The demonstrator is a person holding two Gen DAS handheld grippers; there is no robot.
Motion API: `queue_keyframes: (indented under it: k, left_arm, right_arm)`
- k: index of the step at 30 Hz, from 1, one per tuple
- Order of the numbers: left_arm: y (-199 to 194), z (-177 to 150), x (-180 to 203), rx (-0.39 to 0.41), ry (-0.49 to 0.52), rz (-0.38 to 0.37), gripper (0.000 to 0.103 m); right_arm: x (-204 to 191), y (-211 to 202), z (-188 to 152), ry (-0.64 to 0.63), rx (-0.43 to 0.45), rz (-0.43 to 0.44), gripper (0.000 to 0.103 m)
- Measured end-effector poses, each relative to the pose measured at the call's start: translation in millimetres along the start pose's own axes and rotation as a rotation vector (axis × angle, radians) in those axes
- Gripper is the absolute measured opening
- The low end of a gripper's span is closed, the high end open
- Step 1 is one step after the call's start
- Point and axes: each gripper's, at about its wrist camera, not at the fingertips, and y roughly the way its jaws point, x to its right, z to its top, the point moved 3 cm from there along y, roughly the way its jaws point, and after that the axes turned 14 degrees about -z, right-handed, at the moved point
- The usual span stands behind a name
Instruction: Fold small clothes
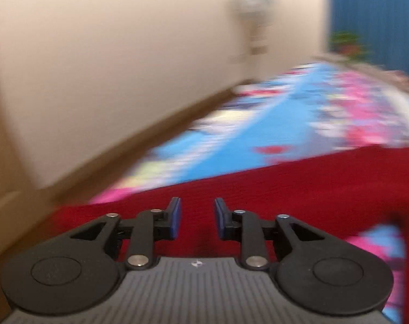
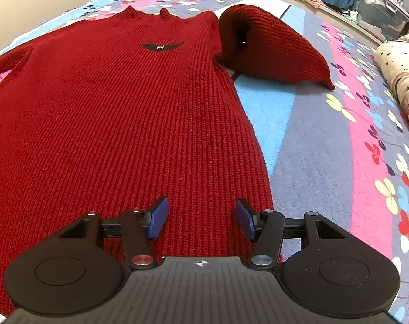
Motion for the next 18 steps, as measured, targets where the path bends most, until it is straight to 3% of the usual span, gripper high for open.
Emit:
queue_keyframes:
  k: [1, 3, 4, 5, 7, 8, 10, 12, 15, 18]
  left_arm:
    - [7.5, -5.1, 6.7, -0.037, 0.01, -0.042, 0.047]
    - [31.1, -21.0, 8.7, -0.176, 0.016, 0.002, 0.06]
    - [31.5, -20.0, 10.2, -0.151, 0.01, 0.029, 0.062]
    - [34.0, -16.6, 15.1, -0.164, 0.01, 0.058, 0.061]
    - [35.2, -11.5, 29.3, -0.176, 0.047, 0.091, 0.048]
    - [32.9, -7.3, 39.9, -0.166, 0.069, 0.075, 0.046]
    - [8.0, -1.1, 65.0, -0.117, 0.056, 0.016, 0.046]
    - [-15.9, 6.4, 82.9, -0.103, 0.008, -0.062, 0.046]
    - [-63.4, 15.4, 119.8, -0.084, 0.029, -0.182, 0.048]
    - [-100.4, -1.2, 169.4, -0.074, 0.188, -0.26, 0.054]
  right_arm:
    - [0.2, 0.3, -0.3, 0.003, -0.001, -0.001, 0.058]
    - [1.0, 1.2, -1.0, 0.008, -0.002, -0.005, 0.057]
    - [2.0, 1.5, -0.1, 0.012, 0.001, -0.01, 0.057]
    - [4.4, 0.9, 1.1, 0.022, 0.009, -0.017, 0.056]
    - [12.9, 0.3, 5.3, 0.064, 0.028, -0.022, 0.053]
    - [19.3, 0.5, 8.2, 0.096, 0.036, -0.022, 0.049]
    - [35.6, 0.7, 15.7, 0.187, 0.061, -0.013, 0.018]
    - [53.3, 0.1, 24.2, 0.288, 0.106, 0.014, 0.009]
    - [75.6, 1.2, 37.0, 0.39, 0.191, 0.017, 0.009]
    - [95.6, 17.4, 49.4, 0.469, 0.203, 0.051, 0.01]
